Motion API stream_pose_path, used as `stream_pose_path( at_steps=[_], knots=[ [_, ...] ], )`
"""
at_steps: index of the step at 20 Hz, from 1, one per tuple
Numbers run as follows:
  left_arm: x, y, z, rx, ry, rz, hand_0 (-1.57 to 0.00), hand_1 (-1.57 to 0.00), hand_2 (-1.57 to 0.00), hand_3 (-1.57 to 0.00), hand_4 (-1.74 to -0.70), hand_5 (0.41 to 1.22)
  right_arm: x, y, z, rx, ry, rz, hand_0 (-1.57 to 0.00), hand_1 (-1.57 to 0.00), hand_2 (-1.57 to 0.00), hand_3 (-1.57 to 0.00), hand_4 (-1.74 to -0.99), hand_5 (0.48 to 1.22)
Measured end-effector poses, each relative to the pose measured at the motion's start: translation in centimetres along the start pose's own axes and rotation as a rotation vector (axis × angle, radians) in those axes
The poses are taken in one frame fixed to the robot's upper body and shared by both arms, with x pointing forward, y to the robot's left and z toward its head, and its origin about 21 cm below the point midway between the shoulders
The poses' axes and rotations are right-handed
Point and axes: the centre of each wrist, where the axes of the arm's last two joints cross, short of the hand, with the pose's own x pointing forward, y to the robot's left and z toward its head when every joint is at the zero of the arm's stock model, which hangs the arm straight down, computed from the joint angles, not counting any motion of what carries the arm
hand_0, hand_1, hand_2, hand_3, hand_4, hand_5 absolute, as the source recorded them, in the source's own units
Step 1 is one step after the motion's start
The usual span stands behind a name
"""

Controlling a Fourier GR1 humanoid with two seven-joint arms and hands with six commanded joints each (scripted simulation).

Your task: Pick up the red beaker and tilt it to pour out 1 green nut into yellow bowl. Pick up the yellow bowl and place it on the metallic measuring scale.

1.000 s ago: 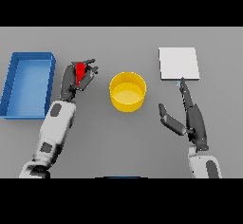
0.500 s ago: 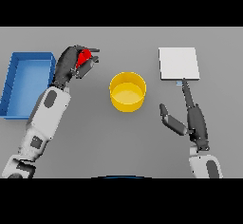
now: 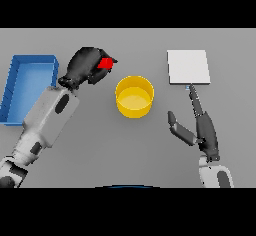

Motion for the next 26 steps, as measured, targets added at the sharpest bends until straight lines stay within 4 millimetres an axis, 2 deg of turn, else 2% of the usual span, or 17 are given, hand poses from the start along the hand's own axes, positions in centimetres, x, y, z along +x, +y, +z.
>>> stream_pose_path(
  at_steps=[4,8,13,17,18,26],
  knots=[
    [2.1,0.8,-1.5,-0.158,-0.078,-0.290,-1.57,-1.57,-1.57,-1.57,-1.74,1.199,0.5,0.3,-0.1,-0.006,-0.020,0.014,0.00,0.00,0.00,0.00,-1.068,0.689],
    [3.9,0.9,-3.1,-0.322,-0.133,-0.552,-1.57,-1.57,-1.57,-1.57,-1.58,1.212,0.0,0.2,-0.1,-0.005,-0.004,-0.001,0.00,0.00,0.00,0.00,-1.063,0.681],
    [6.5,1.1,-4.7,-0.431,-0.180,-0.818,-1.57,-1.57,-1.57,-1.57,-1.68,1.218,-0.2,0.1,0.0,0.011,0.013,-0.015,0.00,0.00,0.00,0.00,-1.067,0.684],
    [7.2,0.5,-5.5,-0.474,-0.180,-1.023,-1.57,-1.57,-1.57,-1.57,-1.72,1.220,0.0,0.3,-0.3,0.016,0.002,-0.021,0.00,0.00,0.00,0.00,-1.063,0.694],
    [7.3,1.1,-5.8,-0.480,-0.181,-1.059,-1.57,-1.57,-1.57,-1.57,-1.72,1.220,-0.1,0.6,-0.3,0.018,0.002,-0.010,0.00,0.00,0.00,0.00,-1.063,0.697],
    [8.8,-1.4,-5.8,-0.454,-0.256,-1.255,-1.57,-1.57,-1.57,-1.57,-1.74,1.221,0.1,0.3,-0.1,0.007,-0.013,-0.034,0.00,0.00,0.00,0.00,-1.055,0.691]
  ],
)
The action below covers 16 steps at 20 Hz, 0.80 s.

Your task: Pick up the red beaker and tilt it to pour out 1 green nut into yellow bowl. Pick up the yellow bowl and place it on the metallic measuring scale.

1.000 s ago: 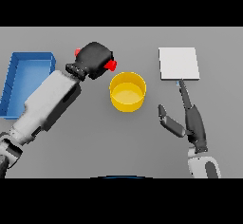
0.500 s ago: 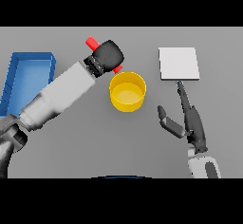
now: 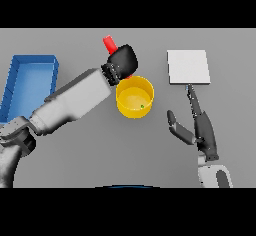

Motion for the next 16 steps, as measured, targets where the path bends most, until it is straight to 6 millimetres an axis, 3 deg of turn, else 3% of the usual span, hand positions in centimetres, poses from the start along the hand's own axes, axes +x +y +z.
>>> stream_pose_path(
  at_steps=[4,12,16],
  knots=[
    [0.5,0.6,-0.2,-0.008,-0.008,-0.141,-1.57,-1.57,-1.57,-1.57,-1.73,1.221,-0.3,0.7,0.1,0.003,0.006,0.026,0.00,0.00,0.00,0.00,-1.082,0.677],
    [1.2,3.6,-1.1,-0.067,-0.054,-0.397,-1.57,-1.57,-1.57,-1.57,-1.73,1.221,-0.2,0.9,0.0,0.001,-0.023,0.030,0.00,0.00,0.00,0.00,-1.041,0.683],
    [-1.5,5.2,-1.0,-0.020,-0.042,-0.397,-1.57,-1.57,-1.57,-1.57,-1.73,1.221,-0.3,0.5,0.0,-0.006,-0.006,0.038,0.00,0.00,0.00,0.00,-1.035,0.685]
  ],
)
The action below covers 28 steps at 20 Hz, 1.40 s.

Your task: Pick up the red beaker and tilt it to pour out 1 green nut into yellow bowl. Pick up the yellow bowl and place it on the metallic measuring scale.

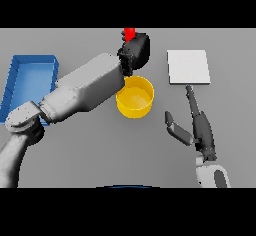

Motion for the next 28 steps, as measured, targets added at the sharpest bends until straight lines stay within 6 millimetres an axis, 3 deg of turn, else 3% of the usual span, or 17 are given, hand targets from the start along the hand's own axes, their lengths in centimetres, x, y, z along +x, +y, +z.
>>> stream_pose_path(
  at_steps=[3,5,7,10,12,15,17,21,23,25,27,28],
  knots=[
    [-4.6,0.4,1.0,-0.013,0.087,0.041,-1.57,-1.57,-1.57,-1.57,-1.73,1.221,0.3,0.1,-0.4,-0.005,0.003,0.011,0.00,0.00,0.00,0.00,-1.023,0.682],
    [-7.6,-0.5,1.8,-0.021,0.155,0.139,-1.57,-1.57,-1.57,-1.02,-1.73,1.221,0.0,0.0,0.1,-0.006,-0.009,0.024,0.00,0.00,0.00,0.00,-1.028,0.680],
    [-10.3,-1.6,2.8,0.009,0.200,0.233,-1.57,-1.57,-1.57,-1.22,-1.73,1.221,0.3,0.3,-0.4,-0.009,-0.001,0.021,0.00,0.00,0.00,0.00,-1.009,0.676],
    [-14.6,-3.3,4.7,-0.014,0.326,0.485,-1.57,-1.57,-1.57,-1.39,-1.73,1.221,0.0,0.4,-0.4,-0.001,0.004,0.015,0.00,0.00,0.00,0.00,-0.996,0.675],
    [-16.6,-5.7,6.3,-0.019,0.423,0.677,-1.57,-1.57,-1.57,-1.43,-1.74,1.221,0.0,0.5,-0.7,-0.007,-0.015,0.013,0.00,0.00,0.00,0.00,-0.999,0.665],
    [-17.9,-10.5,8.6,-0.003,0.577,0.955,-1.57,-1.57,-1.57,-1.45,-1.74,1.221,0.3,0.5,-0.8,-0.005,-0.011,-0.016,0.00,0.00,0.00,0.00,-1.004,0.668],
    [-18.1,-14.4,10.6,0.010,0.702,1.124,-1.57,-1.57,-1.57,-1.45,-1.74,1.221,0.4,0.9,-1.0,-0.006,-0.016,-0.042,0.00,0.00,0.00,0.00,-0.996,0.664],
    [-15.4,-22.0,13.5,-0.004,0.938,1.396,-1.57,-1.57,-1.57,-1.42,-1.74,1.221,0.3,0.6,-1.4,0.000,-0.009,-0.025,0.00,0.00,0.00,0.00,-1.044,0.654],
    [-14.1,-24.4,14.8,-0.001,1.045,1.536,-1.57,-1.57,-1.57,-1.44,-1.74,1.221,0.4,0.2,-1.3,0.011,-0.020,-0.018,0.00,0.00,0.00,0.00,-1.057,0.652],
    [-11.6,-26.6,15.2,0.007,1.114,1.660,-1.57,-1.57,-1.57,-1.46,-1.74,1.221,0.1,0.6,-0.8,0.013,0.009,-0.020,0.00,0.00,0.00,0.00,-1.048,0.652],
    [-9.0,-28.1,15.4,-0.009,1.186,1.775,-1.57,-1.57,-1.57,-1.47,-1.74,1.221,0.2,0.8,-0.8,0.013,-0.001,0.001,0.00,0.00,0.00,0.00,-1.048,0.651],
    [-8.6,-28.3,15.7,-0.002,1.217,1.805,-1.57,-1.57,-1.57,-1.47,-1.74,1.221,0.6,0.6,-1.0,0.007,-0.014,0.015,0.00,0.00,0.00,0.00,-1.052,0.648]
  ],
)
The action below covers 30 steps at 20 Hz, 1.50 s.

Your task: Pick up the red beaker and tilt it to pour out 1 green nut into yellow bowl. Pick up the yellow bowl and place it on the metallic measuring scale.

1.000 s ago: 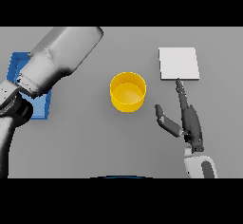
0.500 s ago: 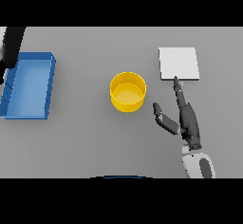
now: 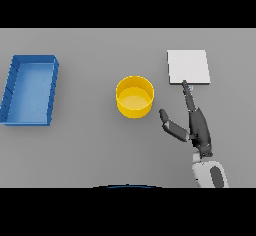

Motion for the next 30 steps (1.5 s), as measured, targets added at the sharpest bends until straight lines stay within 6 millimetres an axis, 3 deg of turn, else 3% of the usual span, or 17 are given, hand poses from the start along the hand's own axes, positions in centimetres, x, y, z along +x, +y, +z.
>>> stream_pose_path(
  at_steps=[7,12,18,20,23,25,26,28,30],
  knots=[
    [-4.7,-3.9,3.5,-0.007,0.099,0.196,-1.57,-1.57,-1.57,-1.44,-1.74,1.221,-0.5,-0.3,0.2,0.001,0.024,0.034,0.00,0.00,0.00,0.00,-1.018,0.645],
    [-6.5,-6.3,6.0,-0.003,0.123,0.274,-1.57,-1.57,-1.57,-1.51,-1.74,1.221,-0.9,-0.4,0.6,0.012,0.022,0.003,0.00,0.00,0.00,0.00,-1.004,0.648],
    [-7.5,-8.1,8.2,-0.019,0.173,0.318,-1.57,-1.57,-1.57,-1.56,-1.74,1.046,-0.8,-0.6,0.6,0.004,-0.003,0.000,0.00,0.00,0.00,0.00,-1.013,0.644],
    [-7.8,-8.2,8.8,-0.015,0.168,0.280,-1.57,-1.57,-1.57,-1.56,-1.65,0.941,-1.1,-0.4,0.6,0.000,0.021,0.006,0.00,0.00,0.00,0.00,-1.021,0.636],
    [-8.8,-8.6,9.4,-0.030,0.163,0.242,-1.57,-1.54,-1.50,-1.47,-1.28,0.810,-1.0,-0.3,0.4,-0.002,0.004,0.004,0.00,0.00,0.00,0.00,-1.012,0.634],
    [-8.7,-8.2,9.9,-0.047,0.141,0.237,-1.39,-1.22,-1.21,-1.14,-1.07,0.749,-1.0,-0.4,0.5,0.001,-0.001,-0.004,0.00,0.00,0.00,0.00,-1.007,0.635],
    [-9.1,-8.1,10.1,-0.060,0.141,0.232,-1.21,-1.00,-1.02,-0.95,-1.00,0.720,-0.9,-0.2,0.6,-0.004,-0.004,-0.006,0.00,0.00,0.00,0.00,-1.004,0.636],
    [-9.1,-7.9,9.9,-0.075,0.161,0.223,-0.77,-0.64,-0.65,-0.61,-0.92,0.677,-1.1,-0.6,0.4,0.001,0.011,0.000,0.00,0.00,0.00,0.00,-1.005,0.634],
    [-9.3,-8.3,9.9,-0.113,0.148,0.183,-0.49,-0.41,-0.42,-0.39,-0.86,0.657,-1.1,-0.5,0.7,0.006,-0.002,-0.012,0.00,0.00,0.00,0.00,-1.009,0.639]
  ],
)
